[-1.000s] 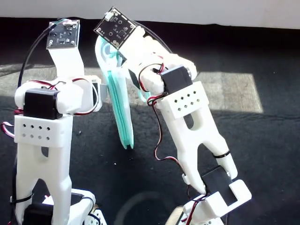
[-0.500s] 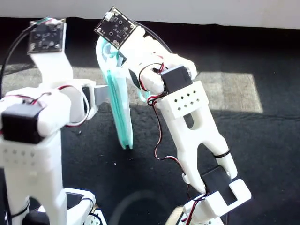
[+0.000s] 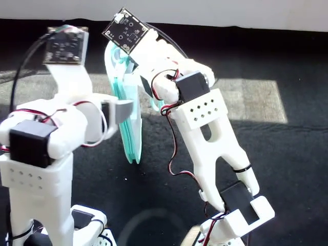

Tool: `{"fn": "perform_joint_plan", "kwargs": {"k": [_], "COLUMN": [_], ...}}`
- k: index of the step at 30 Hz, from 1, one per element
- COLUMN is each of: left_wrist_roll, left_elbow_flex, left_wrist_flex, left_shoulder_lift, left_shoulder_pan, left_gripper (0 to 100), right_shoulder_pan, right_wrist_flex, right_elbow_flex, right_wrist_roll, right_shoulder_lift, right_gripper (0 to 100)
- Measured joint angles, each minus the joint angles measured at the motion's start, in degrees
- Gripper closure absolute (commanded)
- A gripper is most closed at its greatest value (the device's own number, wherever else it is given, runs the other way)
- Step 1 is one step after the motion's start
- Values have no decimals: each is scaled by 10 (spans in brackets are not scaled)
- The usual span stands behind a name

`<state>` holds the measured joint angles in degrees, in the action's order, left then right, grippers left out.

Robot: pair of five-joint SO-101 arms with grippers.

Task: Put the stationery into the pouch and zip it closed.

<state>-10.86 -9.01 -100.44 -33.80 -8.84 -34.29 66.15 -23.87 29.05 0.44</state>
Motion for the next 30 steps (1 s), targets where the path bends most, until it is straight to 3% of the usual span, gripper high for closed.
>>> {"fn": "perform_joint_plan", "kwargs": {"k": [5,11,14,18,23,30], "left_wrist_roll": [0,0,0,0,0,4], "left_elbow_flex": [65,163,173,172,145,133], "left_wrist_flex": [48,140,164,169,169,169], "left_shoulder_lift": [0,0,1,1,2,1], "left_shoulder_pan": [2,59,75,77,76,76], "left_gripper": [743,745,800,888,871,990], "right_shoulder_pan": [0,0,0,0,0,0], "right_wrist_flex": [0,18,24,25,25,27], "right_elbow_flex": [0,-8,-19,-23,-23,-23], "right_wrist_roll": [0,0,0,0,0,0], "right_shoulder_lift": [0,0,0,0,0,0], "right_gripper": [993,993,993,993,993,993]}}
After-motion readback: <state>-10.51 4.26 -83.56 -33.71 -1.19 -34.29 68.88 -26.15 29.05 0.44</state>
